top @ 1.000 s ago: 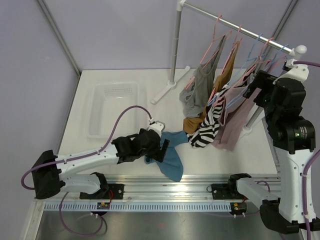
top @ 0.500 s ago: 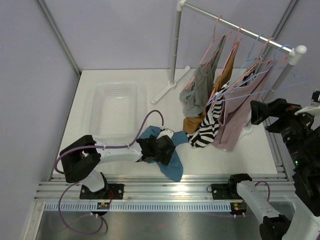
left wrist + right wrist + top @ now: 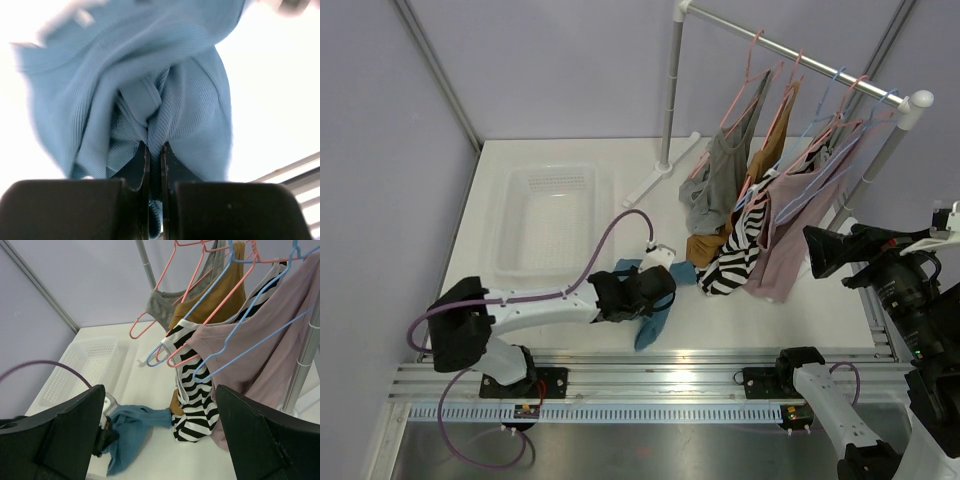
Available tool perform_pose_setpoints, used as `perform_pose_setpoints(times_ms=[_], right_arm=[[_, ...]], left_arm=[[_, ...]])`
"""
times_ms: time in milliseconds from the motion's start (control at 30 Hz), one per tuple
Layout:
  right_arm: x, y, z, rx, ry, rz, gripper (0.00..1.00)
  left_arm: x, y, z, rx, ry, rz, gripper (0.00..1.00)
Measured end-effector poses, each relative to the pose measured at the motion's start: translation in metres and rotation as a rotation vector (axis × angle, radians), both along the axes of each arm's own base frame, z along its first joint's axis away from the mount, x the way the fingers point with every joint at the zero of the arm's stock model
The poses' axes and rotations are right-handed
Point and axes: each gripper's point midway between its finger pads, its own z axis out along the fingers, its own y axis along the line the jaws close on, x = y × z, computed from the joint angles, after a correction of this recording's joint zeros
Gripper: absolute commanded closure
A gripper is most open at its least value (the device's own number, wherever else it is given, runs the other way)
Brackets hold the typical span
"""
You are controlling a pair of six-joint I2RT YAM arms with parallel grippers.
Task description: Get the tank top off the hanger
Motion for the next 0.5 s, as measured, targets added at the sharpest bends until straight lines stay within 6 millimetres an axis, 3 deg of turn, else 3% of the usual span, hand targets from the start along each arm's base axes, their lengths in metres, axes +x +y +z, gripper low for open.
perform_pose_setpoints(times_ms=[167, 267, 367, 500], right_arm=[[-0.001, 0.001, -0.006, -0.001, 0.009, 0.003, 0.01], [0.000, 0.001, -0.008, -0.001, 0.014, 0.003, 0.01], [-0.001, 0.001, -0.008, 0.000, 0.012, 0.003, 0.01], [-0.005, 0.003, -0.006, 0.003, -0.002, 0.019, 0.00]], left_arm=[[0.032, 0.000, 0.105, -0.106, -0.179, 0.075, 1.00], [0.053, 0.012, 0.162, -0.147, -0.273, 0.143, 1.00], [0.072, 0.033, 0.198, -0.141, -0.334, 0.213, 1.00], [0.100, 0.074, 0.228, -0.095, -0.388, 0.317, 1.00]])
